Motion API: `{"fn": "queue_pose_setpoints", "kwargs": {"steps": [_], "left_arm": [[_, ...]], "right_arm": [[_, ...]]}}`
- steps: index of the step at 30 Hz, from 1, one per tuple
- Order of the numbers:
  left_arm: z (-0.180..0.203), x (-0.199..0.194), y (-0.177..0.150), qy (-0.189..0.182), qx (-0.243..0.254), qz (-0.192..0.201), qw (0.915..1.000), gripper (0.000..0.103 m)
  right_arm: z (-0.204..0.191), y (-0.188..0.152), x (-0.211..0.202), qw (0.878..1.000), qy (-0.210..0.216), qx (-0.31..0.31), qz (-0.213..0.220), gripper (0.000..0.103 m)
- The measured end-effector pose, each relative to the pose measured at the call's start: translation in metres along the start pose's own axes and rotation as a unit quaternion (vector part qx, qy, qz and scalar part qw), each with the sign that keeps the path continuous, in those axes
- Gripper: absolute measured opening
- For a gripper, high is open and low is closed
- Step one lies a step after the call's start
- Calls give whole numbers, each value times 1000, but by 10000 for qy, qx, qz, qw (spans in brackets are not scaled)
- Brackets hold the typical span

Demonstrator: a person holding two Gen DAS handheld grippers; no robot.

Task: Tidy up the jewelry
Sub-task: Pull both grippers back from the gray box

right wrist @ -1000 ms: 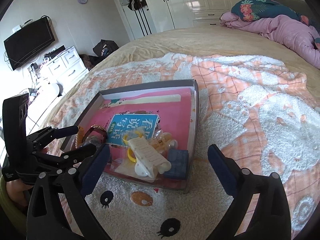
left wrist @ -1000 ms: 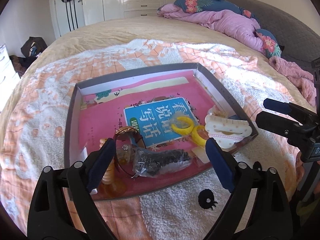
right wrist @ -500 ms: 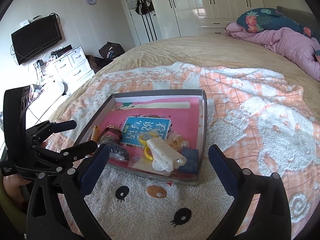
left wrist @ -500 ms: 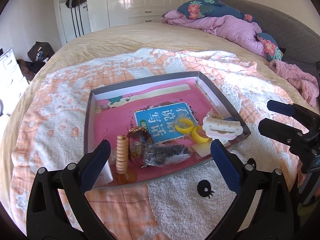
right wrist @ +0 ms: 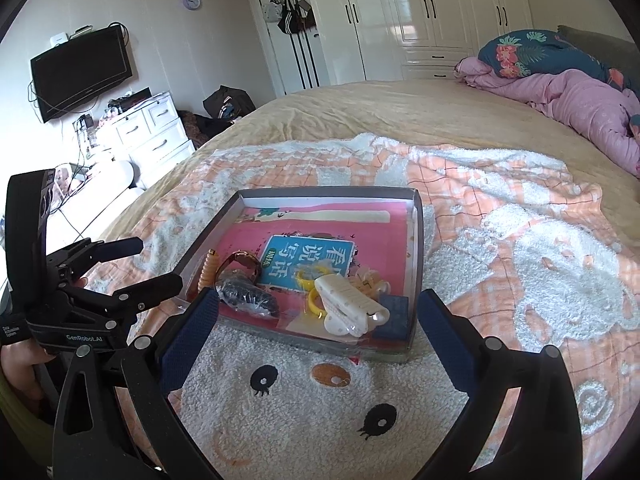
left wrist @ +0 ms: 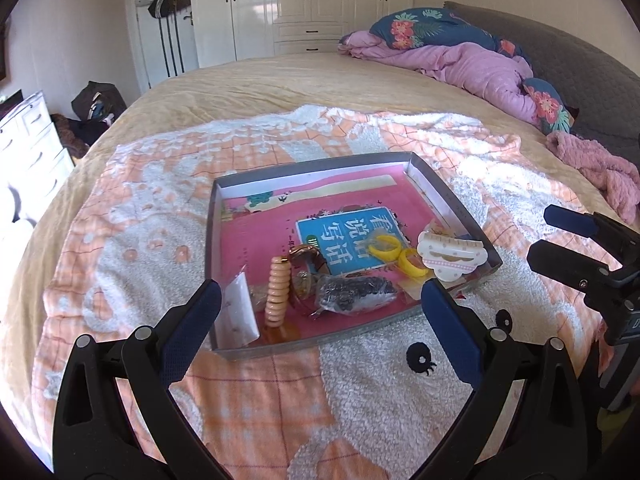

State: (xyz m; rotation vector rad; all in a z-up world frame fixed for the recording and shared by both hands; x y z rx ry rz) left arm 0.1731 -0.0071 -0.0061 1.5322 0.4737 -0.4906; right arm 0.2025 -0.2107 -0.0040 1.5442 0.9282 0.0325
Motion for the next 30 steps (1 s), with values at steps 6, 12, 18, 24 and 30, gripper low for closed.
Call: {"fn": "queue_pose_setpoints", "kwargs": {"steps": [6,12,18,24,30], "left_arm": [[-9,-15,1,31,-124,128,9998,94],[-18,-31,1,46,-219,264,9994,94],[-24,-47,-1,58,-297,440,9986,94],[-29,-63,-1,47,-349,668,9971,94],[-30,-76,-2,51,-348,824,9960,94]], "right_arm": [[-11,0,-4,10000,1,-85,36,99],[-23,1,-13,9998,-21,-165,147,99],[-34,2,-23,9993,-37,-239,274,99],[-44,2,-31,9988,-17,-322,375,99],[-53,1,-41,9982,18,-369,482,99]]}}
Point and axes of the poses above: each gripper's, at about its wrist camera, not at the fingertips, and x roughly the way its jaws point, z to its right, y to its top, the point moved 3 cm from there along x, roughly the way its jaws point, and after that the axes turned 9 degrees about z, right-handed, at the moved point
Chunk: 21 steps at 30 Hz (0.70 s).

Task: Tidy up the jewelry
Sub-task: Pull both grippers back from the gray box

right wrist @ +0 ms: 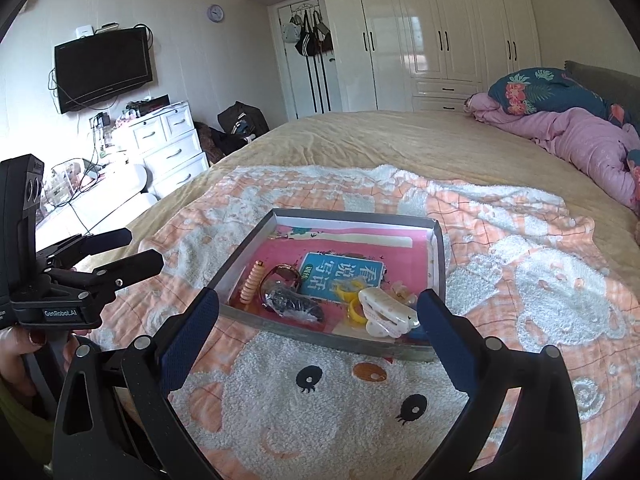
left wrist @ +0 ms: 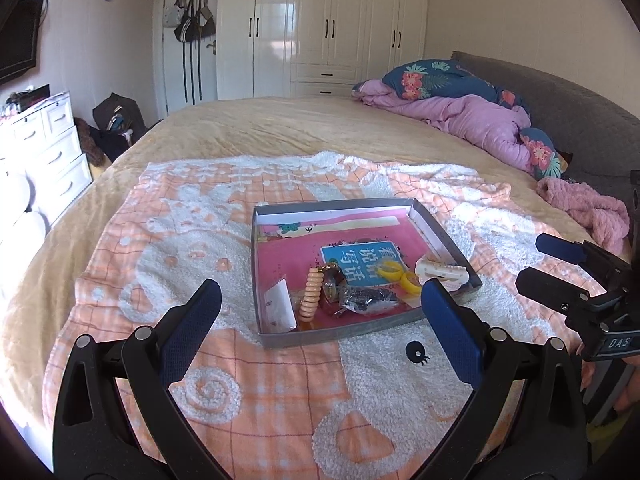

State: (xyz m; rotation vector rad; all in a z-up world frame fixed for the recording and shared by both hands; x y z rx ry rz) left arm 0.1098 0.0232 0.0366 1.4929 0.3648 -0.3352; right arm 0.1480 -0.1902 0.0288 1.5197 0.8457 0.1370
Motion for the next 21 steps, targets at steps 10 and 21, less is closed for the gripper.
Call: {"fn": "queue_pose_setpoints", "kwargs": {"steps": [10,21], "left_arm": [[-2,-14,-12,44,3,40,10000,94],[-3,-16,-39,12,-110,-59,9999,94]], "right_arm": [[-6,-10,-14,9999,-81,-83,81,99],[5,-38,-21,9995,-297,-79,-32,99]]}}
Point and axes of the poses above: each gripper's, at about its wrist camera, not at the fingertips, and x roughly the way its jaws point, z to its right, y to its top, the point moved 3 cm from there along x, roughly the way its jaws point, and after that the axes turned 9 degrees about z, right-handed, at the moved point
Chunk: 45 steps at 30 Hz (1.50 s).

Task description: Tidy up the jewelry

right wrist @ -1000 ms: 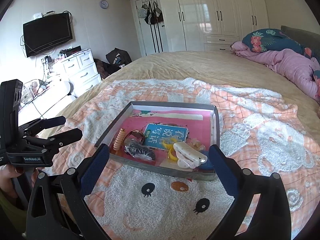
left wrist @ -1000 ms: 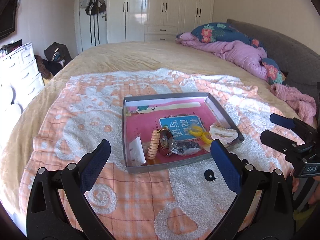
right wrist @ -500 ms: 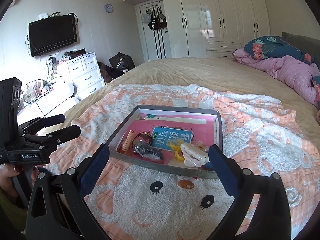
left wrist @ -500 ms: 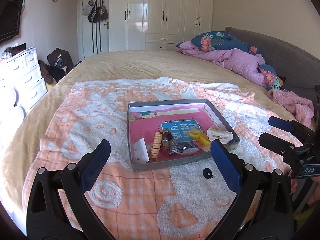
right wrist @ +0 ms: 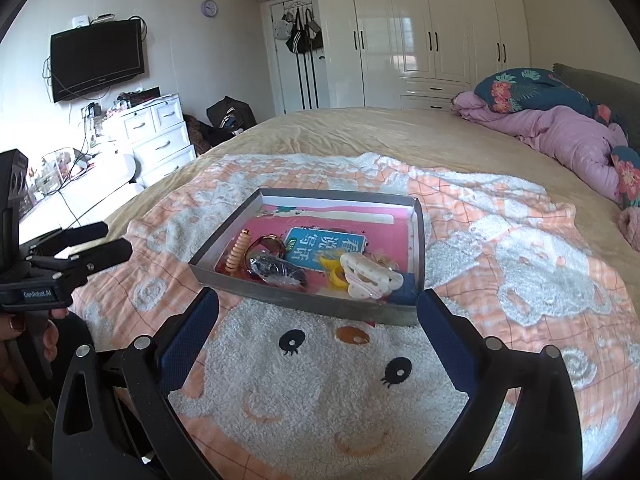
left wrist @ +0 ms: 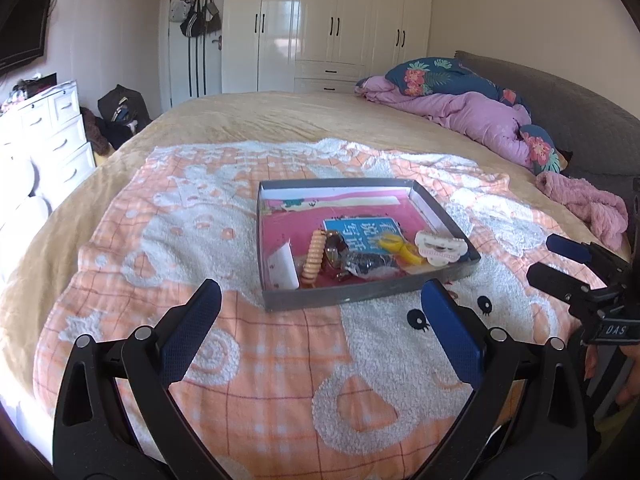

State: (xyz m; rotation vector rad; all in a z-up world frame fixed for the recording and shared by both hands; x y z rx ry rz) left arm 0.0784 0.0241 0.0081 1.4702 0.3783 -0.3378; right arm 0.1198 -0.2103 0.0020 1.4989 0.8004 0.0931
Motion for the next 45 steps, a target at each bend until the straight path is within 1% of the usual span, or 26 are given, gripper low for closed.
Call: {"fn": "queue_pose_setpoints", "kwargs": {"steps": [8,13,15,17,19,23,27,29,30,34,45], "left_arm": [[8,2,-23,-113,8,-32,9999,94],[10,6,-31,-138,-49,-66,9999,94],[11,6,-34,-132,-64,-52,9999,94],[11,8,-39,-154,-81,-64,9998,94],[12,12,-43,-100,-100,-137,9998,94],[11,19,-49,-51,-135,-245,9996,94],[9,26,-55,-32,-168,-371,9992,94],[9,29,-58,-9,-168,-429,9989,94],[9,30,-59,2,-166,-462,9988,94],[10,34,-62,57,-113,-535,9985,94],[11,37,-63,77,-87,-587,9982,94]], "right_arm": [[5,-21,-3,9997,-229,64,-52,99],[3,-31,-11,9992,-384,-61,121,99],[-1,-35,-16,9991,-327,-138,248,99],[-4,-37,-18,9990,-289,-150,291,99],[-5,-39,-17,9992,-259,-114,291,99],[-3,-43,-9,9992,-349,-101,192,99],[6,-57,10,9984,-522,-16,-202,99],[11,-65,20,9977,-542,51,-393,99],[11,-66,22,9977,-520,77,-419,99],[7,-68,24,9982,-466,9,-390,99],[3,-65,20,9986,-414,-64,-320,99]]}}
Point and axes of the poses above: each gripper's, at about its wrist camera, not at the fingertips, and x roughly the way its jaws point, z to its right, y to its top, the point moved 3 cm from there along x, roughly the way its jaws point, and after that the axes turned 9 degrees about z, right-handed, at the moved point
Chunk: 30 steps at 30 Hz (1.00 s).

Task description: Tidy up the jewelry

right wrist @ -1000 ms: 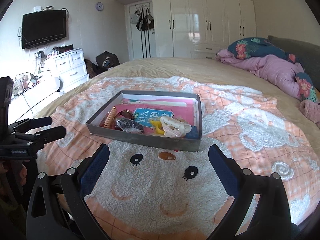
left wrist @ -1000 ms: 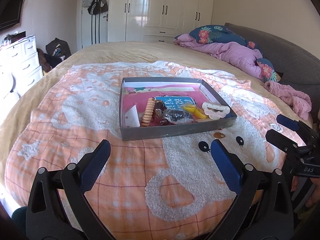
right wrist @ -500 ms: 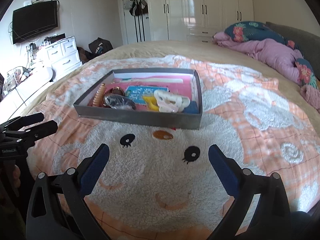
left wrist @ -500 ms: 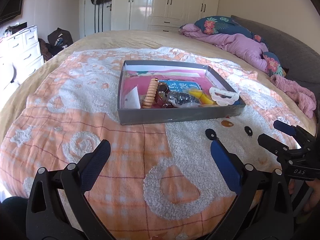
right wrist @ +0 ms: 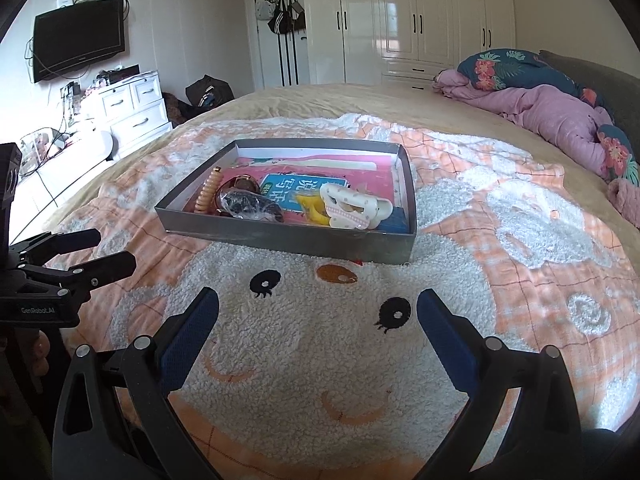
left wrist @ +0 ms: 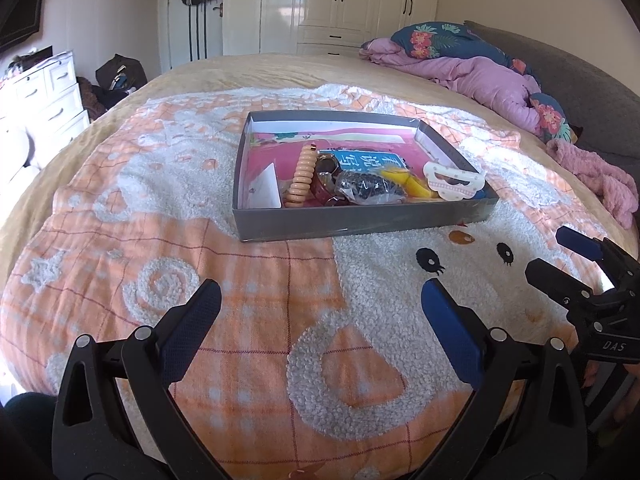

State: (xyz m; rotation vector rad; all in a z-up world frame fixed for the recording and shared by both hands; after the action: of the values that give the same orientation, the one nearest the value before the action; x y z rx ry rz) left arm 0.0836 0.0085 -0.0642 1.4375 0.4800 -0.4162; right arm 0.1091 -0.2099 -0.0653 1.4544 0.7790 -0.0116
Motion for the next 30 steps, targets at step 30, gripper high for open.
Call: {"fn": "queue_pose_setpoints", "kwargs": {"steps": [30], "left_arm": [[-8,0,0,168,-147,-57,9997,94]], "right_arm": [[-2,-2,0,10000,78,49,-37,99]]}}
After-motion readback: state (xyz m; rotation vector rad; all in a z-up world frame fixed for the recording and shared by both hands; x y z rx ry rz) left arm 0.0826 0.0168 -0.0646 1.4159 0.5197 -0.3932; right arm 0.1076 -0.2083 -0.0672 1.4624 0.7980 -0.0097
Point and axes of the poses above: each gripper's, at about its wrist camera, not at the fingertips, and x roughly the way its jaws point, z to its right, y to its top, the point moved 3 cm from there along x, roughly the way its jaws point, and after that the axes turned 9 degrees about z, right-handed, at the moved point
